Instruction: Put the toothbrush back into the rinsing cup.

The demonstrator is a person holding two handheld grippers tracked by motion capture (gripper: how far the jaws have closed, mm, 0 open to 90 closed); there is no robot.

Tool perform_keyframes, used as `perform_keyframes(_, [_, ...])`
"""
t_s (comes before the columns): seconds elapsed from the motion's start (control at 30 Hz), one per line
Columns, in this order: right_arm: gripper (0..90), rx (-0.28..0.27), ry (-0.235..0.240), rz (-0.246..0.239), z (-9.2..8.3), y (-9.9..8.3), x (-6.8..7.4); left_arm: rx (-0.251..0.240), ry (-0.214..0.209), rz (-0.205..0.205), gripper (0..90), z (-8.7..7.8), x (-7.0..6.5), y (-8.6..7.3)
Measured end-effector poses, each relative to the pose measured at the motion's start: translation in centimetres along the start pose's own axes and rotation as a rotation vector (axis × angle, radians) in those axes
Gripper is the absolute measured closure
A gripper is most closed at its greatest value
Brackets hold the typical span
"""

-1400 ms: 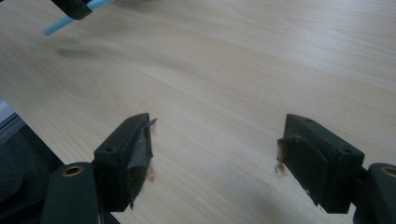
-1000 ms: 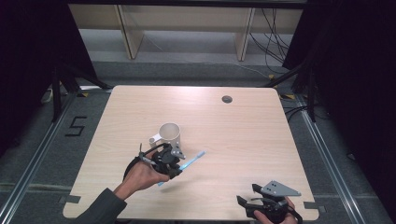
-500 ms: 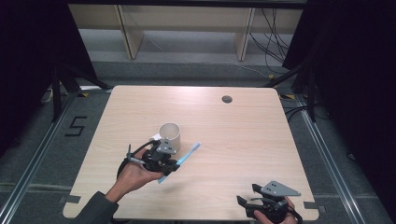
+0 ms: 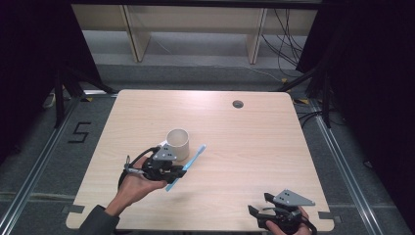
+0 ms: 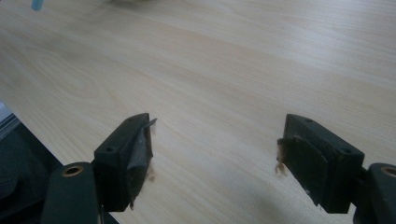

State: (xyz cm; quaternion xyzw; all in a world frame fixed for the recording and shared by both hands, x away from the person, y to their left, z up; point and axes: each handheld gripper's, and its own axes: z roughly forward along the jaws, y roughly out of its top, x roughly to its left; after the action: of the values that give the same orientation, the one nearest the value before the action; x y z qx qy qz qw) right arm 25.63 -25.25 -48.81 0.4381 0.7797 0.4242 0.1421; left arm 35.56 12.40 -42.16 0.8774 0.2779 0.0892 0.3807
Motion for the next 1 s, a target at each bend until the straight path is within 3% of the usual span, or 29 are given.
perform_keyframes(0.03, [25.7,0.0,0.0,-0.002,0.0,0.0,0.0,-0.022,-0.006,-0.007,78.4,-0.2,0.0,-0.1])
perform_keyframes(0.23, [25.6,0.015,-0.002,-0.006,0.0,0.0,0.0,-0.044,-0.014,-0.024,78.4,-0.5,0.2,-0.6])
perform_keyframes(0.27, [25.7,-0.008,0.006,-0.007,0.1,0.0,0.0,-0.067,-0.01,-0.037,78.4,-0.6,0.2,-0.8])
perform_keyframes(0.37, [25.6,0.011,-0.008,-0.006,-0.1,0.0,0.0,-0.077,-0.005,-0.032,78.4,-0.9,0.4,-0.9])
perform_keyframes(0.4, [25.6,0.012,0.001,0.0,0.0,0.0,0.0,-0.1,-0.009,-0.054,78.4,-0.9,0.3,-1.0])
perform_keyframes(0.47, [25.7,-0.012,0.01,-0.008,0.1,0.0,0.0,-0.122,-0.002,-0.06,78.4,-1.1,0.3,-1.1])
perform_keyframes(0.7, [25.6,0.011,0.001,0.017,0.0,0.0,0.2,-0.135,-0.011,-0.05,78.4,-1.0,0.1,-1.3])
perform_keyframes(0.73, [25.6,0.003,-0.01,-0.014,0.0,0.0,0.0,-0.141,-0.007,-0.054,78.4,-1.1,0.0,-1.3])
perform_keyframes(0.77, [25.6,0.002,-0.01,-0.013,0.0,0.0,0.0,-0.152,-0.007,-0.059,78.4,-1.1,0.0,-1.3])
perform_keyframes(0.8, [25.6,0.016,0.005,0.024,0.0,0.0,0.2,-0.156,-0.014,-0.059,78.4,-1.1,0.0,-1.4])
perform_keyframes(0.83, [25.6,0.012,-0.008,-0.009,0.0,0.0,0.0,-0.159,-0.007,-0.06,78.4,-1.2,0.0,-1.4])
perform_keyframes(0.87, [25.7,0.013,-0.007,-0.008,0.0,0.0,0.0,-0.163,-0.008,-0.075,78.4,-1.3,-0.1,-1.4])
perform_keyframes(1.0, [25.7,0.01,-0.007,-0.007,0.0,0.0,0.0,-0.186,-0.004,-0.065,78.4,-1.7,0.1,-1.4])
